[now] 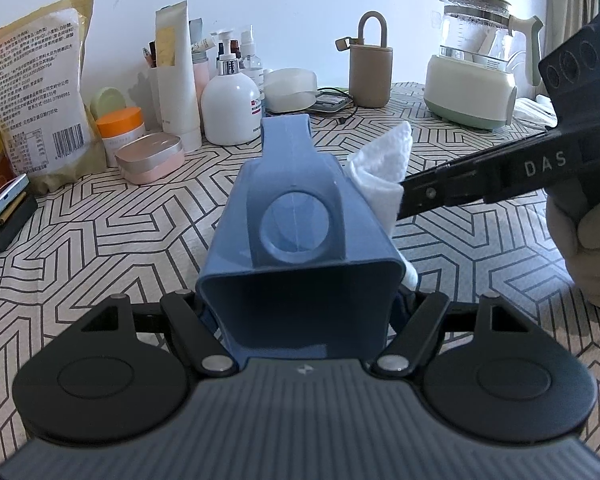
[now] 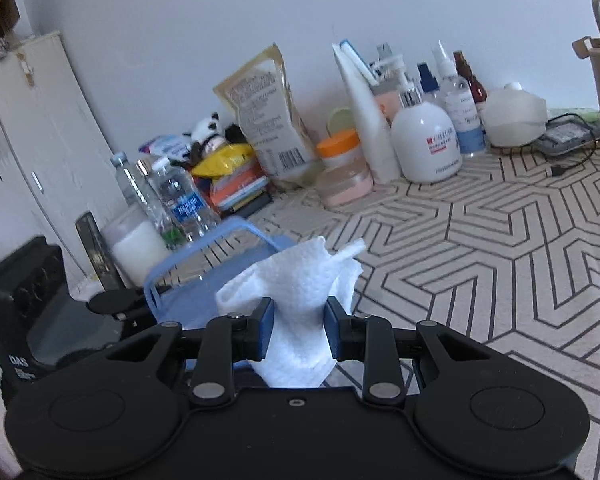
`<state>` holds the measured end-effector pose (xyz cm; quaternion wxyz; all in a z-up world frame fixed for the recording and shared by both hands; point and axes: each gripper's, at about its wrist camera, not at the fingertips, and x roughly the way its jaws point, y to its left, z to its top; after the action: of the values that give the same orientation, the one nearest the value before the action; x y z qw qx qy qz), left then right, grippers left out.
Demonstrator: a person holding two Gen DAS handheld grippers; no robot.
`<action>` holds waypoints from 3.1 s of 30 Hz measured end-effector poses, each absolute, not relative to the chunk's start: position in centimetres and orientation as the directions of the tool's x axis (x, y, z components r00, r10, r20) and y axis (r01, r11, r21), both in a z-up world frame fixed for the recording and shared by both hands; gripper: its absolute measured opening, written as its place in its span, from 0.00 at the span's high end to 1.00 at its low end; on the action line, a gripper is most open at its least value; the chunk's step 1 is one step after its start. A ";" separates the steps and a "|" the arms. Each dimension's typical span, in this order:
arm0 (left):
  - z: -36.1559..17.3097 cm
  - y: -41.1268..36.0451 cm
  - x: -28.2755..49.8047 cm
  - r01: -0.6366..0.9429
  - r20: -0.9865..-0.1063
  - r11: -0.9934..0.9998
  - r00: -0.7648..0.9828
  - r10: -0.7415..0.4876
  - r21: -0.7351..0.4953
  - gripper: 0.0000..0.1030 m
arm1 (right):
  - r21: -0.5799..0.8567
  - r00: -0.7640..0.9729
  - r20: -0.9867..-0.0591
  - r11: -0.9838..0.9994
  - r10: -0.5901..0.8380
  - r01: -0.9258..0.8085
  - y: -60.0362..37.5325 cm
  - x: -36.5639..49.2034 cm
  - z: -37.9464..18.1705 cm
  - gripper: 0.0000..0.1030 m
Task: Clean container
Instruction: 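Sweep the wipe along the container's wall toward its rim with the right tool, then rub the wipe over the container's handle base with the right tool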
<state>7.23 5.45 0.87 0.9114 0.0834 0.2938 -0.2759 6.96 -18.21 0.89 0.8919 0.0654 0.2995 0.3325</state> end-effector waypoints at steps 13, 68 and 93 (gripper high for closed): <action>0.9 5.3 7.2 0.550 -0.589 0.835 0.674 -0.445 -0.001 0.27 | 0.288 0.572 -0.513 0.756 0.640 -0.588 -17.4 6.4 0.9 0.68; 0.9 5.3 7.1 0.552 -0.583 0.834 0.674 -0.453 -0.009 0.27 | 0.299 0.656 -0.463 0.802 0.596 -0.517 -18.4 6.9 1.5 0.67; 1.0 5.0 6.5 0.549 -0.562 0.835 0.698 -0.444 0.022 0.27 | 0.512 0.500 -0.391 0.634 0.773 -0.580 -19.0 7.1 1.0 0.69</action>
<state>6.48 5.01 1.04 0.9165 0.0943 0.2788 -0.2711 7.15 -19.02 0.96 0.8512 0.1590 0.3036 0.3974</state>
